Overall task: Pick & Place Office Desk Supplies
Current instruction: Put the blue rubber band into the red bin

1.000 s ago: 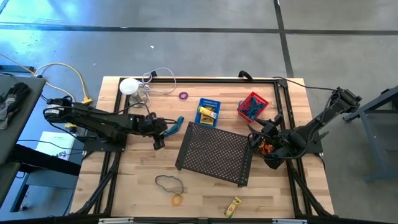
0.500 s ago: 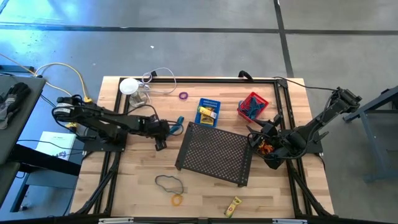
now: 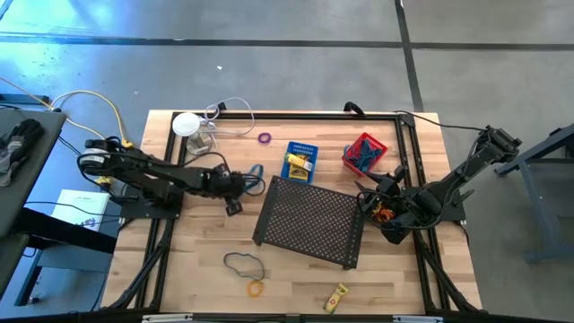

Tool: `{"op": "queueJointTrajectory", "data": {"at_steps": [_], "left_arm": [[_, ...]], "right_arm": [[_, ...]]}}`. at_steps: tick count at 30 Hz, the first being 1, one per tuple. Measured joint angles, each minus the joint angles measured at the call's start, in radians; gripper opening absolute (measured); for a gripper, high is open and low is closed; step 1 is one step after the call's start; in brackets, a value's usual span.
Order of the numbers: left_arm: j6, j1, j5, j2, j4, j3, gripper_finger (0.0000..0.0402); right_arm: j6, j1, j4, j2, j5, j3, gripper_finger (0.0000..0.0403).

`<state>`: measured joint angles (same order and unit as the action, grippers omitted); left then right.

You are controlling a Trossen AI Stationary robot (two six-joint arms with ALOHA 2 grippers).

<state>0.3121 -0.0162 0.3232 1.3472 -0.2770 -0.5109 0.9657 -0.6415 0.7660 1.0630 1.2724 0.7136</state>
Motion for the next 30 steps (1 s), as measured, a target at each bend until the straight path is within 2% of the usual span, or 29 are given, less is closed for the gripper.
{"op": "queueJointTrajectory", "data": {"at_steps": [6,9,14,17,21,24,27,30], "left_arm": [[0.011,0.060,0.146,-0.052,-0.036,-0.021,0.0003],[0.042,0.096,0.219,-0.095,-0.113,-0.051,0.0002],[0.079,0.171,0.366,-0.159,-0.240,-0.153,0.0002],[0.078,0.229,0.449,-0.177,-0.313,-0.226,0.0002],[0.052,0.319,0.578,-0.186,-0.352,-0.325,0.0001],[0.015,0.391,0.663,-0.186,-0.341,-0.402,0.0001],[-0.040,0.455,0.682,-0.186,-0.226,-0.458,0.0001],[-0.152,0.516,0.665,-0.186,0.019,-0.480,0.0001]], "right_arm": [[0.000,0.000,-0.002,0.000,-0.018,0.000,0.0173],[-0.002,0.000,-0.002,0.000,-0.045,0.000,0.0173],[-0.005,0.000,-0.026,0.000,-0.026,0.000,0.0173],[-0.071,0.000,-0.084,0.000,-0.004,0.000,0.0173],[-0.257,0.000,-0.241,0.000,-0.016,0.000,0.0173],[-0.488,0.000,-0.426,0.000,-0.082,0.000,0.0173],[-0.727,0.000,-0.632,0.000,-0.235,0.000,0.0173],[-0.902,0.000,-0.800,0.000,-0.430,0.000,0.0173]]}}
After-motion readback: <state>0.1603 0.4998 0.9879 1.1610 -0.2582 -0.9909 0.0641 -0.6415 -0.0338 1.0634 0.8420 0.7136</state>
